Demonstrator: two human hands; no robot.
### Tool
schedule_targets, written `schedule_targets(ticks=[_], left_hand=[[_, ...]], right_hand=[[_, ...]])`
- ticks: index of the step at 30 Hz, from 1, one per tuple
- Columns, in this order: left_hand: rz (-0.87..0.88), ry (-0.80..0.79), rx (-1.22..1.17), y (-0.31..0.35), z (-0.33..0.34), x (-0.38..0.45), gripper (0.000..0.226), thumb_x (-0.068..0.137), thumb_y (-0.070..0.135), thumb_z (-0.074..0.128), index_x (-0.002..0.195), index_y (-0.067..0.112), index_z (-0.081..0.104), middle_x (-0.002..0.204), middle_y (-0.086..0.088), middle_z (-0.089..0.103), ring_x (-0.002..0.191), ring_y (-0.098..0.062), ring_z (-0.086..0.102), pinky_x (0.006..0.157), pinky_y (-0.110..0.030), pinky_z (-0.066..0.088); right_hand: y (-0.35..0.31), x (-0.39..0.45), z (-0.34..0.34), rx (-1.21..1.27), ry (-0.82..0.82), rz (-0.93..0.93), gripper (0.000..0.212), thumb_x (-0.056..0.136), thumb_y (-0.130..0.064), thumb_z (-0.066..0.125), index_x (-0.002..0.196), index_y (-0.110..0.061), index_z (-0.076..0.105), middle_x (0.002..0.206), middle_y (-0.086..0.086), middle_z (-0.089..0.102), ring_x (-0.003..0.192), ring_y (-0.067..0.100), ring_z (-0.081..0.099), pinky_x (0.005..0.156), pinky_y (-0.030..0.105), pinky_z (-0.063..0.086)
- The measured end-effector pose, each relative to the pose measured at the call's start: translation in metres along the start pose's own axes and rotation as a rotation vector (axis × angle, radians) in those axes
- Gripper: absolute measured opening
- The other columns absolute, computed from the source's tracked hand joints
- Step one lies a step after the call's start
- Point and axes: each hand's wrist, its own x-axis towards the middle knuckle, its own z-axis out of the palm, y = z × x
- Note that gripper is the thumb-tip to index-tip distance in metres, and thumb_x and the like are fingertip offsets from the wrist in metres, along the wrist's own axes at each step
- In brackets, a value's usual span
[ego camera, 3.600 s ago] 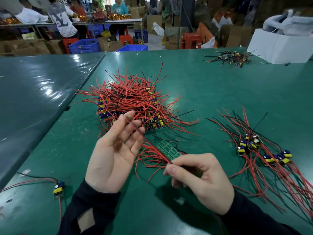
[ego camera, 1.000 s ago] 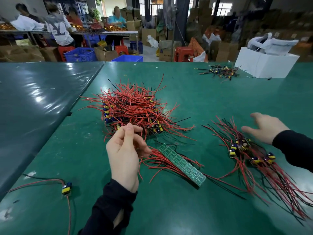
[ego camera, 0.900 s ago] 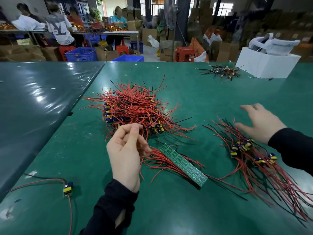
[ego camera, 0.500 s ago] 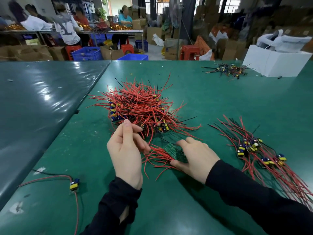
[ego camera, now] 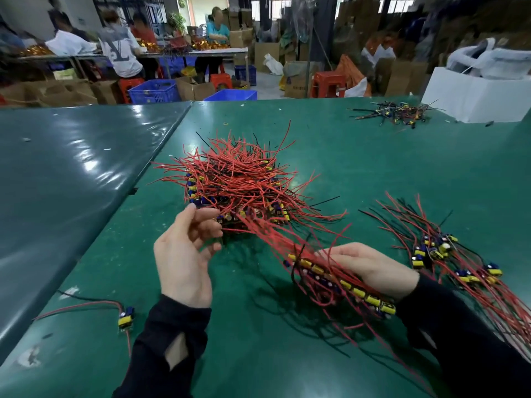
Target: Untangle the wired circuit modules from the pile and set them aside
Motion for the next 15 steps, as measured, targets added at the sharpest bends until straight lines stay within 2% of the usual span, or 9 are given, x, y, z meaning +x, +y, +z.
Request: schedule_targets(ticks=[2, 5, 7, 9, 11, 12, 15], left_hand=[[-0.021, -0.053, 0.032, -0.001, -0.001, 0.0, 0.043, 0.09, 0.02, 0.048, 0.049, 0.017, 0.061, 0.044, 0.003, 0.05, 0.045, -0.012, 0.052, 0.042, -0.016, 0.037], [-0.105, -0.326, 0.209, 0.001, -0.002, -0.005, 0.033, 0.069, 0.023, 0.053, 0.038, 0.013, 0.053, 0.037, -0.005, 0.041, 0.04, -0.024, 0.053, 0.039, -0.019, 0.034], [-0.203, -0.599, 0.436, 0.001, -0.001, -0.008, 0.023, 0.055, 0.026, 0.056, 0.044, 0.007, 0.062, 0.043, -0.014, 0.054, 0.044, -0.027, 0.059, 0.04, -0.019, 0.038], [-0.314, -0.816, 0.661, -0.003, 0.002, -0.012, 0.021, 0.063, 0.023, 0.057, 0.061, 0.008, 0.071, 0.064, -0.015, 0.069, 0.056, -0.026, 0.067, 0.042, -0.02, 0.044], [-0.371, -0.853, 0.686, -0.009, 0.009, -0.018, 0.019, 0.085, 0.022, 0.058, 0.08, 0.008, 0.071, 0.079, -0.008, 0.074, 0.063, -0.025, 0.068, 0.044, -0.023, 0.048], [-0.374, -0.84, 0.64, -0.011, 0.013, -0.022, 0.024, 0.088, 0.027, 0.056, 0.086, 0.007, 0.07, 0.08, -0.007, 0.073, 0.062, -0.025, 0.067, 0.043, -0.024, 0.05], [-0.328, -0.801, 0.512, -0.016, 0.022, -0.03, 0.043, 0.078, 0.04, 0.054, 0.092, 0.0, 0.064, 0.074, -0.008, 0.07, 0.056, -0.021, 0.063, 0.039, -0.024, 0.049]], right_hand=[[0.0, -0.001, -0.004, 0.013, 0.043, 0.007, 0.034, 0.072, -0.029, 0.05, 0.089, -0.006, 0.07, 0.07, -0.006, 0.069, 0.058, 0.002, 0.059, 0.059, 0.015, 0.048], [-0.005, -0.008, -0.004, 0.045, 0.066, 0.022, 0.033, 0.069, -0.033, 0.049, 0.079, -0.007, 0.066, 0.067, 0.009, 0.065, 0.052, 0.012, 0.056, 0.052, 0.022, 0.046], [-0.004, -0.01, -0.003, 0.043, 0.08, 0.024, 0.033, 0.073, -0.032, 0.05, 0.081, -0.002, 0.063, 0.081, 0.02, 0.062, 0.064, 0.02, 0.055, 0.058, 0.028, 0.044], [-0.001, -0.01, 0.0, 0.061, 0.106, 0.021, 0.023, 0.085, -0.023, 0.05, 0.081, -0.006, 0.065, 0.078, 0.012, 0.065, 0.061, 0.016, 0.058, 0.058, 0.024, 0.047], [0.005, -0.008, 0.003, 0.097, 0.049, 0.023, 0.03, 0.091, -0.015, 0.047, 0.074, -0.014, 0.072, 0.069, 0.003, 0.068, 0.052, 0.007, 0.059, 0.052, 0.017, 0.049], [0.008, -0.007, 0.005, 0.126, 0.022, 0.035, 0.036, 0.093, -0.012, 0.046, 0.071, -0.014, 0.074, 0.066, 0.003, 0.068, 0.049, 0.007, 0.059, 0.049, 0.018, 0.05], [0.011, -0.006, 0.007, 0.227, 0.015, 0.046, 0.05, 0.097, -0.002, 0.038, 0.068, -0.016, 0.077, 0.059, 0.004, 0.067, 0.041, 0.009, 0.059, 0.041, 0.019, 0.049]])
